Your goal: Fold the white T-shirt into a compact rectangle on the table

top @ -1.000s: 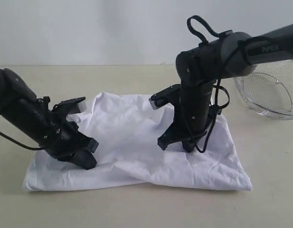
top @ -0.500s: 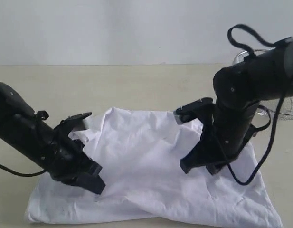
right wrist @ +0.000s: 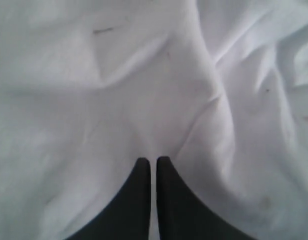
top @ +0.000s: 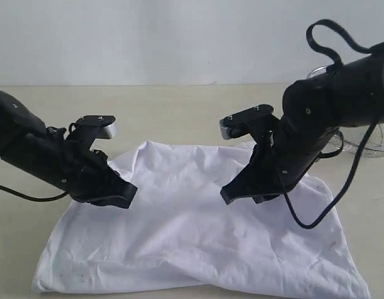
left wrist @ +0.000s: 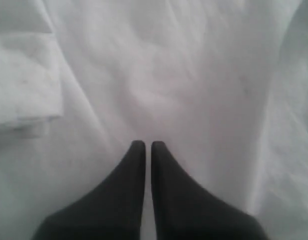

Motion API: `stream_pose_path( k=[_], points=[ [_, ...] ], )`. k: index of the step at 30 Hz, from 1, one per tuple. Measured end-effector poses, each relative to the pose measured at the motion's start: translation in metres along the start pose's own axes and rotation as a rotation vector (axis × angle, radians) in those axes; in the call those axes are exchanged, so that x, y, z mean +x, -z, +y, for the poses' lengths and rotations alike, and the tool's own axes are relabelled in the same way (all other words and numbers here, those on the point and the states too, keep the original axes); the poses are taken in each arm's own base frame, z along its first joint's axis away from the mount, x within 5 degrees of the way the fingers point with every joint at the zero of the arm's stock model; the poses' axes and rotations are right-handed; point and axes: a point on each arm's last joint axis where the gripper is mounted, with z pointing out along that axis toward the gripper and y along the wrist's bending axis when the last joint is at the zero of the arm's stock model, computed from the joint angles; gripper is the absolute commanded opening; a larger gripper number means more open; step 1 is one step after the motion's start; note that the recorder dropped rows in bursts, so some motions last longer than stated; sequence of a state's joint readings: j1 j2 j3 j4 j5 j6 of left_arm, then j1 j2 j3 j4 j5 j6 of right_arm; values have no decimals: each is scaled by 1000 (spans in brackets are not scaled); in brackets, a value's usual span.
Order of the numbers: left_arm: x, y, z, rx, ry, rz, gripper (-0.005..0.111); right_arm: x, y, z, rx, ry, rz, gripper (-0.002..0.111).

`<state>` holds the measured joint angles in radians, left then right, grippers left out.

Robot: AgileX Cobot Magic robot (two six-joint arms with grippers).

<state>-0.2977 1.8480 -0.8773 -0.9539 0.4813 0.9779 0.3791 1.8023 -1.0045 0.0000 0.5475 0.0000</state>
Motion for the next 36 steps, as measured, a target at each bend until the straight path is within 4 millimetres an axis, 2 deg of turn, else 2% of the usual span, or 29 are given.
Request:
stream_pose_path(
  k=[5,9,13,18,21,25,27,31,36],
  points=[
    [1,-8,9,-57,0,-5,5,3,-14,0,0,0,42,0],
    [-4,-10,21,-174,-6,-69,5,6,-26,0,0,0,74,0],
    [-22,-5,29,-276,-48,-161,5,7,-31,0,0,0,92,0],
    [-46,-7,39,-264,-59,-191,5,7,-32,0,0,5,98,0],
    [-56,5,63,-298,1,-236,5,7,-32,0,0,5,98,0],
    [-59,26,80,-307,45,-268,5,7,-32,0,0,7,98,0],
    [-61,38,77,-284,45,-279,5,7,-32,0,0,7,98,0],
    [-63,53,57,-183,13,-260,5,7,-32,0,-1,11,100,0],
    [-61,44,27,-66,-44,-189,5,7,-32,0,-1,11,100,0]
  ],
)
